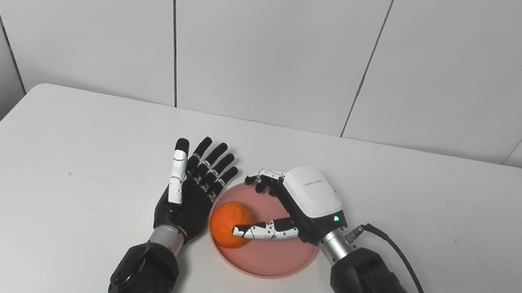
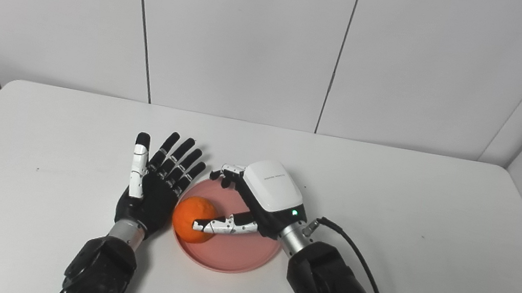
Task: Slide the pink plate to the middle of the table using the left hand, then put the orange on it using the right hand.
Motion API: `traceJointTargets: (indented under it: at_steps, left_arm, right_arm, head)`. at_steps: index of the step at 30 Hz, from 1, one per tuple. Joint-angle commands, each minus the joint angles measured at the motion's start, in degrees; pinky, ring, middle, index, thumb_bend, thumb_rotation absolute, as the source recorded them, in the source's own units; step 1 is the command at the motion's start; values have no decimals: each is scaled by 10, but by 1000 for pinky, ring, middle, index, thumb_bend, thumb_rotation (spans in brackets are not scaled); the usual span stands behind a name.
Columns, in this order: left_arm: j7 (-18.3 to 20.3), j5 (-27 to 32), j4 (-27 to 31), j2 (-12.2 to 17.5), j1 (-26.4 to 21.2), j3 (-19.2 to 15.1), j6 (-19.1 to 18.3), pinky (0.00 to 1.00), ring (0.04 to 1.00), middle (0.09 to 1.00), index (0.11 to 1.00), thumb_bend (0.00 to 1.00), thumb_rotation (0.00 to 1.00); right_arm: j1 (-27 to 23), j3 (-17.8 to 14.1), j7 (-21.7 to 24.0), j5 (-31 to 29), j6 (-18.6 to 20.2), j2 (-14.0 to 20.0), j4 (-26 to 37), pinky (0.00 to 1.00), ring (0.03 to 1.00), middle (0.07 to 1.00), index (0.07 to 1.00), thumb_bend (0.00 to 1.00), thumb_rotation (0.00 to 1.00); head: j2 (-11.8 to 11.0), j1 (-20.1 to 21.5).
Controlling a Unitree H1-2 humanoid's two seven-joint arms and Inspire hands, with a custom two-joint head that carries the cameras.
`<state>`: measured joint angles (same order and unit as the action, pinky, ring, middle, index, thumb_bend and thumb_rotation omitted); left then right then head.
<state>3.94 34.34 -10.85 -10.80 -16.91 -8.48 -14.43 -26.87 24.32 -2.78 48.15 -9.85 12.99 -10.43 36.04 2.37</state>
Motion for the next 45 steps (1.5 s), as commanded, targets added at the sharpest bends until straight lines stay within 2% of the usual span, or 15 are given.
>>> traceJointTargets:
  at_steps: [1, 4, 12, 14, 17, 21, 23, 29, 32, 33, 37, 40, 45]
  left_arm:
    - [-51, -20, -48, -27, 44, -7, -33, 868, 876, 872, 932, 766, 696]
    - [-48, -20, -53, -26, 42, -7, -30, 873, 879, 863, 924, 762, 699]
    - [-47, -18, -53, -25, 39, -9, -28, 896, 872, 848, 924, 754, 706]
    - [-47, -19, -52, -24, 39, -10, -27, 887, 866, 845, 923, 754, 707]
    - [-42, -27, -53, -19, 39, -6, -18, 867, 868, 851, 927, 754, 719]
    - [-25, -56, -62, -6, 37, 12, 17, 885, 871, 874, 931, 757, 737]
    - [-21, -74, -74, -1, 32, 16, 50, 878, 874, 880, 921, 760, 725]
    - [-51, -148, -101, -3, 17, 14, 149, 861, 847, 852, 849, 790, 648]
    - [-64, -177, -111, -4, 9, 10, 186, 908, 854, 844, 817, 824, 611]
    - [-68, -190, -115, -2, 6, 12, 200, 909, 854, 844, 817, 826, 611]
    - [-89, -254, -132, 8, -2, 29, 251, 984, 894, 885, 848, 838, 660]
    - [-107, -295, -134, 16, -4, 43, 258, 999, 946, 919, 878, 818, 727]
    - [-130, -333, -120, 22, -7, 54, 226, 1000, 997, 952, 912, 812, 764]
  right_arm:
    - [-14, -18, -25, -24, -25, -6, 25, 462, 530, 604, 659, 870, 877]
    - [-12, -32, -30, -39, -27, -9, 39, 471, 543, 620, 666, 843, 909]
    - [-8, -73, -47, -102, -37, -30, 62, 491, 564, 628, 660, 815, 888]
    - [-5, -90, -59, -120, -36, -42, 58, 500, 582, 640, 662, 818, 909]
    - [0, -115, -72, -150, -39, -58, 48, 565, 649, 666, 662, 815, 945]
    - [8, -148, -65, -216, -26, -81, 44, 605, 675, 687, 673, 826, 936]
    - [15, -172, -63, -263, -18, -99, 37, 600, 669, 697, 680, 832, 945]
    - [22, -224, -49, -370, 1, -131, 7, 607, 670, 711, 701, 737, 967]
    - [26, -250, -44, -425, 25, -148, -3, 709, 726, 757, 717, 751, 991]
    - [28, -259, -43, -442, 34, -153, -6, 712, 728, 759, 718, 752, 991]
    - [36, -284, -47, -486, 64, -169, -19, 792, 793, 824, 778, 779, 990]
    - [42, -295, -47, -506, 68, -176, -35, 822, 833, 846, 812, 772, 998]
    - [54, -322, -44, -570, 98, -197, -51, 891, 888, 889, 857, 763, 959]
  head:
    - [-1, 0]
    - [-2, 0]
    - [-2, 0]
    - [-2, 0]
    - [-1, -1]
    - [-1, 1]
    - [-2, 1]
    - [-2, -1]
    - [-1, -2]
    - [0, -2]
    - [-1, -3]
    - [0, -3]
    - [1, -3]
